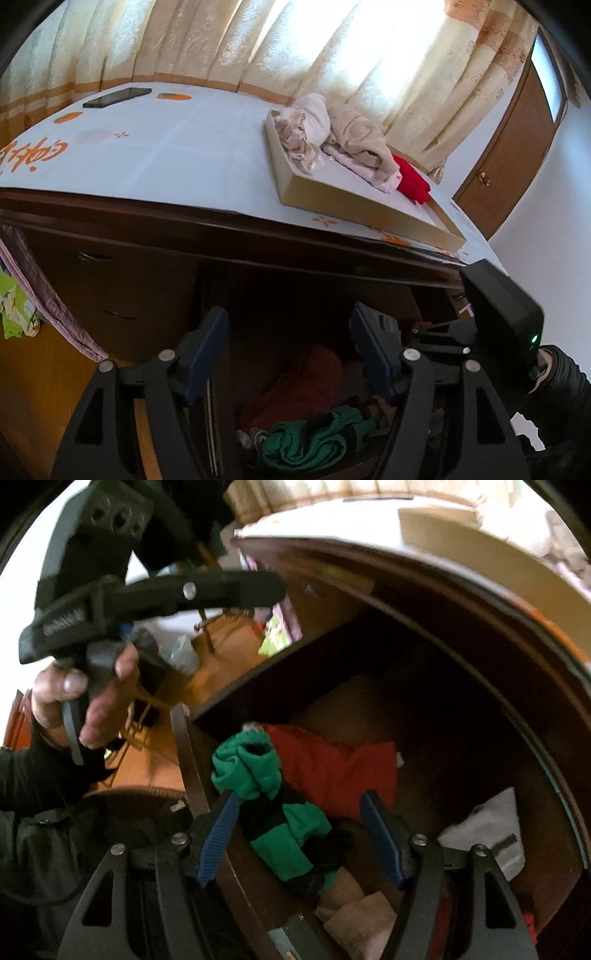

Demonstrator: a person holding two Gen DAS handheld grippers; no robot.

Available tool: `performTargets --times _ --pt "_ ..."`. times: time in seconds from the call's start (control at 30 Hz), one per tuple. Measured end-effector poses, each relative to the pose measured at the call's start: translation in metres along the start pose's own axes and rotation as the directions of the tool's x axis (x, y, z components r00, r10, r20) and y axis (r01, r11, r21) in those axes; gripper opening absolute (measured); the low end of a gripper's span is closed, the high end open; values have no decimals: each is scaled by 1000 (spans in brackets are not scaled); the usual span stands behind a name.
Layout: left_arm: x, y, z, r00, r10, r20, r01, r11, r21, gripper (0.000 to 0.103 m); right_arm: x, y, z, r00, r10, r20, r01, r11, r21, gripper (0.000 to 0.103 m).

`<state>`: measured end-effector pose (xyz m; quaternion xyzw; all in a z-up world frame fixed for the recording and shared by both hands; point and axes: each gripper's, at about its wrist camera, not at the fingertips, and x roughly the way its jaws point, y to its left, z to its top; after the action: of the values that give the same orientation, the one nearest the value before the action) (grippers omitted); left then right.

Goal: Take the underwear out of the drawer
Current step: 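Lower both open tools back down toward the open drawer, then grasp the dark red sock with the left gripper while the right gripper grasps the green sock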

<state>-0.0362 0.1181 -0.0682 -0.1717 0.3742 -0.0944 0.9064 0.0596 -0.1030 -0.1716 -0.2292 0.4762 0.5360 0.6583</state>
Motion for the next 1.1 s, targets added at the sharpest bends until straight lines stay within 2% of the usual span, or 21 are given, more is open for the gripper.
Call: performTargets --times 0.17,0.3,0.47,0.53,0.6,0.73,0.93,1.1 --pt "0 6 0 1000 3 1 -3 1000 -23 76 24 -3 5 994 37 -105 -38 999 -12 61" --pt "1 12 -1 1000 5 -1 -5 999 -50 78 47 -8 5 975 102 -195 -100 995 20 58" --pt "3 11 -2 1000 0 -5 0 999 -51 83 66 -13 3 962 144 -230 -135 989 55 52" --pt "6 9 -3 1000 -7 -17 7 999 -45 83 70 -10 1 959 154 -236 -145 988 56 33" --pt "7 6 -4 1000 -11 -24 10 999 -31 83 66 0 -2 971 96 -220 -99 995 -6 25" --pt "11 -1 -6 999 4 -37 -4 1000 13 83 38 8 -12 984 8 -178 -18 998 -56 23" --pt "27 -24 -15 994 7 -107 7 992 125 83 2 -26 -24 991 -69 -110 74 997 39 23" --pt "51 -41 -25 976 34 -214 16 973 229 82 -13 -51 -40 979 -174 -110 185 978 95 23"
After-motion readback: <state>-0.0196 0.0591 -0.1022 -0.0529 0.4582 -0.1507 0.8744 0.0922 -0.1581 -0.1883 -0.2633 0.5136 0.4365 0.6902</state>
